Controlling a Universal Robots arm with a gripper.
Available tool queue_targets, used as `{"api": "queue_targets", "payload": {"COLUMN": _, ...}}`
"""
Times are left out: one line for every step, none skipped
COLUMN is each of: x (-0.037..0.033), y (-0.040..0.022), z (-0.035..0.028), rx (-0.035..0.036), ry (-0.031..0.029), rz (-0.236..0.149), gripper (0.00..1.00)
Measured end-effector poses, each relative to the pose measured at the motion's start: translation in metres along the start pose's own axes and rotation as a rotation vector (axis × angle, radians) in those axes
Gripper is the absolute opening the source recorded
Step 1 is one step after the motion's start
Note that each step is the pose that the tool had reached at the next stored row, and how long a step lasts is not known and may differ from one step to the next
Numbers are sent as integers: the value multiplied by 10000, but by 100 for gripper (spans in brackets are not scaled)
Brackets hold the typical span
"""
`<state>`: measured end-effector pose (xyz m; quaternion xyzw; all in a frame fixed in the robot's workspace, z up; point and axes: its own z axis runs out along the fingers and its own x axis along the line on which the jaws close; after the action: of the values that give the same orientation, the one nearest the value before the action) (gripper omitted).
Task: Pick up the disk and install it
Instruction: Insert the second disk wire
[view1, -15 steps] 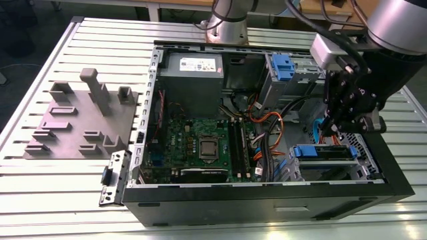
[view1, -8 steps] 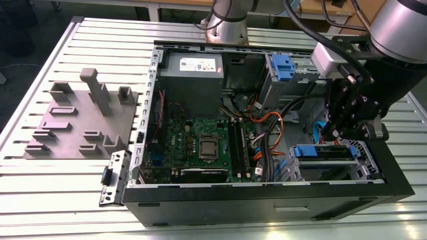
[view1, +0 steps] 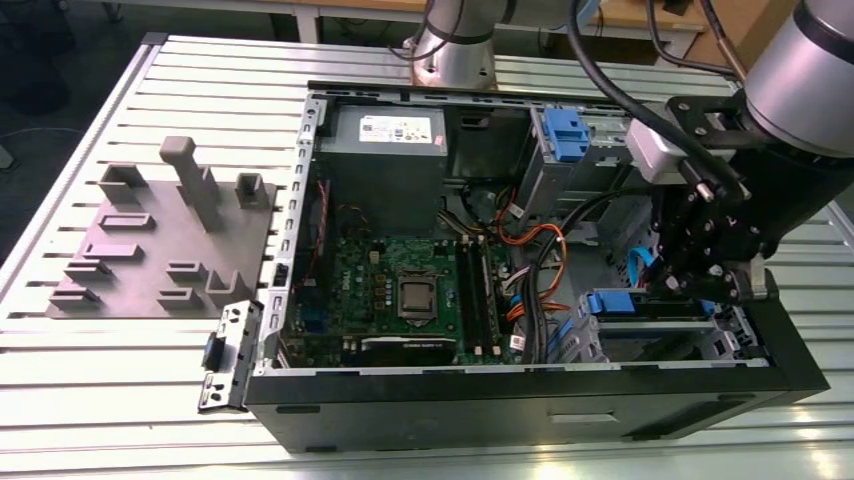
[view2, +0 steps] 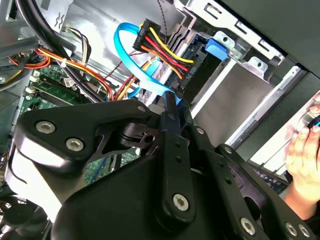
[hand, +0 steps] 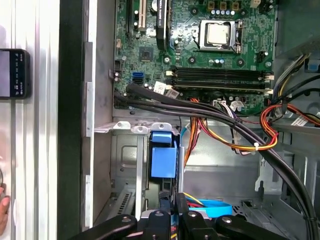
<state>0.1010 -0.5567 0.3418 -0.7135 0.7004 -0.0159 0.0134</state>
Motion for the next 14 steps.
{"api": "queue_targets", "payload": {"x": 2, "y": 0, "z": 9, "rx": 3, "ry": -34, "rz": 1, "gripper": 16}}
{"api": "queue_targets", "payload": {"x": 3, "y": 1, "z": 16, "rx": 4, "ry": -61, "rz": 3, "gripper": 16}}
{"api": "queue_targets", "payload": {"x": 5, "y": 1, "z": 21, "rx": 4, "ry": -85, "rz": 4, "gripper": 16}}
{"api": "queue_targets", "payload": {"x": 6, "y": 1, "z": 25, "rx": 5, "ry": -110, "rz": 5, "gripper": 16}}
{"api": "queue_targets", "payload": {"x": 7, "y": 1, "z": 29, "rx": 6, "ry": -133, "rz": 5, "gripper": 16}}
{"api": "queue_targets", "payload": {"x": 9, "y": 2, "z": 34, "rx": 6, "ry": -144, "rz": 6, "gripper": 16}}
{"api": "queue_targets", "payload": {"x": 13, "y": 2, "z": 36, "rx": 5, "ry": -148, "rz": 6, "gripper": 16}}
{"api": "queue_targets", "payload": {"x": 17, "y": 2, "z": 40, "rx": 6, "ry": -156, "rz": 6, "gripper": 16}}
{"api": "queue_targets", "payload": {"x": 21, "y": 2, "z": 44, "rx": 6, "ry": -162, "rz": 8, "gripper": 16}}
{"api": "queue_targets", "payload": {"x": 25, "y": 2, "z": 47, "rx": 6, "ry": -169, "rz": 8, "gripper": 16}}
{"api": "queue_targets", "payload": {"x": 29, "y": 2, "z": 50, "rx": 6, "ry": -176, "rz": 10, "gripper": 16}}
{"api": "queue_targets", "payload": {"x": 32, "y": 2, "z": 53, "rx": 6, "ry": -182, "rz": 14, "gripper": 16}}
{"api": "queue_targets", "payload": {"x": 35, "y": 1, "z": 56, "rx": 7, "ry": -188, "rz": 19, "gripper": 16}}
{"api": "queue_targets", "payload": {"x": 36, "y": -1, "z": 60, "rx": 7, "ry": -192, "rz": 28, "gripper": 16}}
